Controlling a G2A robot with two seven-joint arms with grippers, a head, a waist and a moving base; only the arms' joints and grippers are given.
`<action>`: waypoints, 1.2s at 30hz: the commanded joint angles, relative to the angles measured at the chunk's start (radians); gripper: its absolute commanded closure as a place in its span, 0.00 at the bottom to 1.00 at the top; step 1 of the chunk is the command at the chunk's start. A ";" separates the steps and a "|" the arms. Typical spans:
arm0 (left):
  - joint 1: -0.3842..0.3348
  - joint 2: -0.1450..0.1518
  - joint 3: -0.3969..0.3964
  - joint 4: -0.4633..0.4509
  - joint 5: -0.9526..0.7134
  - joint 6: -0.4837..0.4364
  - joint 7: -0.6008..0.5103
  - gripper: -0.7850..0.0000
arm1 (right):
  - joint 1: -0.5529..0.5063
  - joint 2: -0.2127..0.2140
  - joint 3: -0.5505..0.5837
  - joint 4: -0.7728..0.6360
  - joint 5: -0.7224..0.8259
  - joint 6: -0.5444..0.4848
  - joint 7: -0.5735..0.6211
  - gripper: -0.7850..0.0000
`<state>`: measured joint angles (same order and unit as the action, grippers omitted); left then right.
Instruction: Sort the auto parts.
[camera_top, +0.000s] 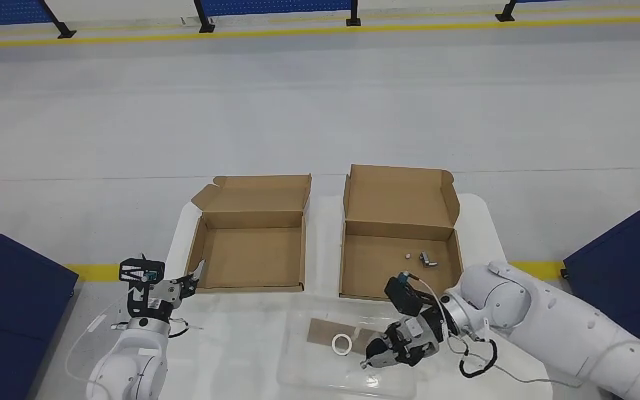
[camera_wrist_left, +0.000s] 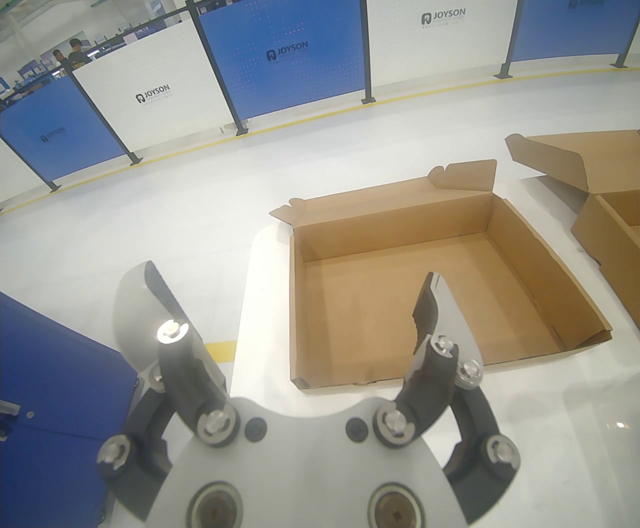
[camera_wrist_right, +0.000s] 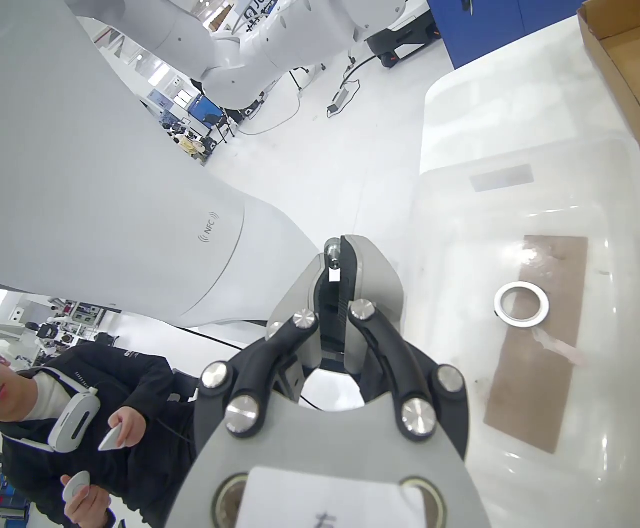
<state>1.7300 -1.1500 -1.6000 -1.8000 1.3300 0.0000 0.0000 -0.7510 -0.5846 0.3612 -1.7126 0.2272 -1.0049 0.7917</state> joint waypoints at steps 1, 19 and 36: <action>0.000 0.000 0.000 0.000 0.000 0.000 0.000 0.00 | -0.009 0.001 0.002 -0.006 0.054 -0.007 0.005 1.00; 0.000 0.000 0.000 0.000 0.000 0.000 0.000 0.00 | -0.007 0.062 -0.015 -0.065 0.417 -0.007 0.017 1.00; 0.000 0.000 0.000 0.000 0.000 0.000 0.000 0.00 | -0.007 0.062 -0.015 -0.065 0.417 -0.007 0.017 1.00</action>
<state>1.7300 -1.1500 -1.6000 -1.8000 1.3300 0.0000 0.0000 -0.7584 -0.5223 0.3462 -1.7784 0.6475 -1.0123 0.8083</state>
